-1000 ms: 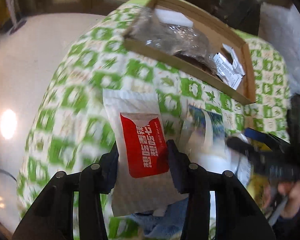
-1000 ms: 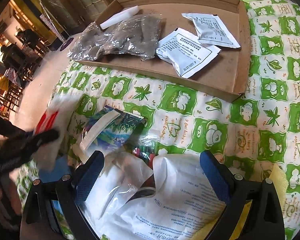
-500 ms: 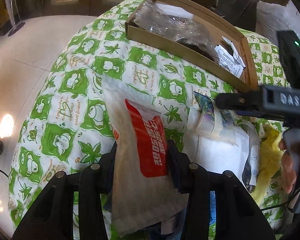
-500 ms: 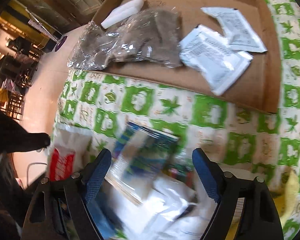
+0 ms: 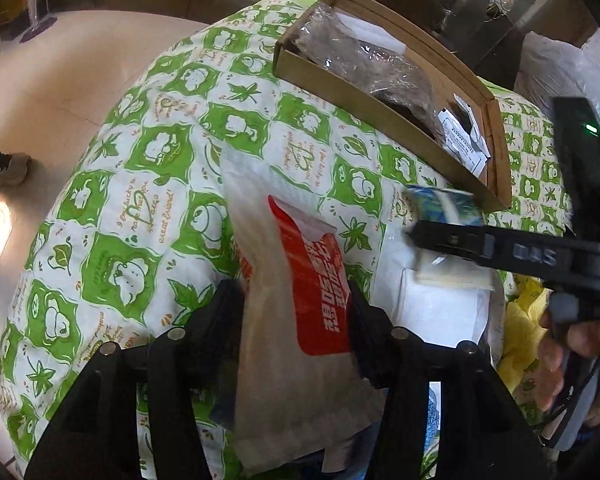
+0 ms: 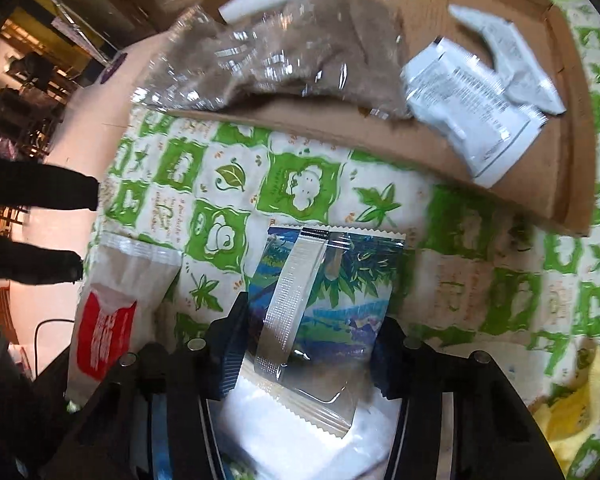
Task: Organize soft objects
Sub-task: 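Grasp and lift the blue-green printed sachet with right tool while left tool holds the packet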
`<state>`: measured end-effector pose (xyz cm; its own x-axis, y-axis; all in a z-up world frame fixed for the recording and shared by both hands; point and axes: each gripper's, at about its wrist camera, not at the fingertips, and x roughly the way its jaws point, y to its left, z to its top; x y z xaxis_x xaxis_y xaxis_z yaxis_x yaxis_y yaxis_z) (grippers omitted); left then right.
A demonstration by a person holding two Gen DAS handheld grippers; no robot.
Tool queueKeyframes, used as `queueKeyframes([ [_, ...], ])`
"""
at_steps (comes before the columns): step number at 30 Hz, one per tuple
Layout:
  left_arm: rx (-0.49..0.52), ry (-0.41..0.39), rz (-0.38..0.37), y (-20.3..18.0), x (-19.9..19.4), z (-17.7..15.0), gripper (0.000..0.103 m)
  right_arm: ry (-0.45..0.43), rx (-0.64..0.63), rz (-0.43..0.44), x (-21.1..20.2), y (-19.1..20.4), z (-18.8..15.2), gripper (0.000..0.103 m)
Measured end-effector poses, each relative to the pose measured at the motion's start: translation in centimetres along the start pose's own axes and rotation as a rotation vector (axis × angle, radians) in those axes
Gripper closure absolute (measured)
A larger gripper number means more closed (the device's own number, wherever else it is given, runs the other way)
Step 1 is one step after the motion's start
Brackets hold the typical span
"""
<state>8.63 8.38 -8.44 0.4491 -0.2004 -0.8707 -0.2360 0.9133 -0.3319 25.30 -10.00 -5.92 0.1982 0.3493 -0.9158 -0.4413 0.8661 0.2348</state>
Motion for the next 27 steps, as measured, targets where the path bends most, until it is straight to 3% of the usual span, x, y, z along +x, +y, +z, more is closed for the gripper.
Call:
queueKeyframes([
  [9, -0.009, -0.025, 0.029, 0.4, -0.7, 0.0, 0.05, -0.129, -0.076, 0.009, -5.5, -0.5, -5.4, 0.053],
  [15, 0.005, -0.055, 0.065, 0.0, -1.5, -0.1, 0.05, -0.134, -0.085, 0.022, -6.3, -1.4, -9.5, 0.053],
  [16, 0.006, -0.061, 0.053, -0.1, -1.7, -0.2, 0.05, -0.135, -0.092, 0.019, -6.3, -1.3, -9.7, 0.053],
  [18, -0.005, -0.06, 0.002, 0.0, -2.0, -0.3, 0.06, -0.137, -0.1, 0.025, -6.5, -1.1, -10.2, 0.053],
  [27, -0.06, -0.072, -0.078, -0.2, -3.8, -1.5, 0.06, -0.144, -0.107, 0.055, -7.4, -1.0, -11.3, 0.053],
])
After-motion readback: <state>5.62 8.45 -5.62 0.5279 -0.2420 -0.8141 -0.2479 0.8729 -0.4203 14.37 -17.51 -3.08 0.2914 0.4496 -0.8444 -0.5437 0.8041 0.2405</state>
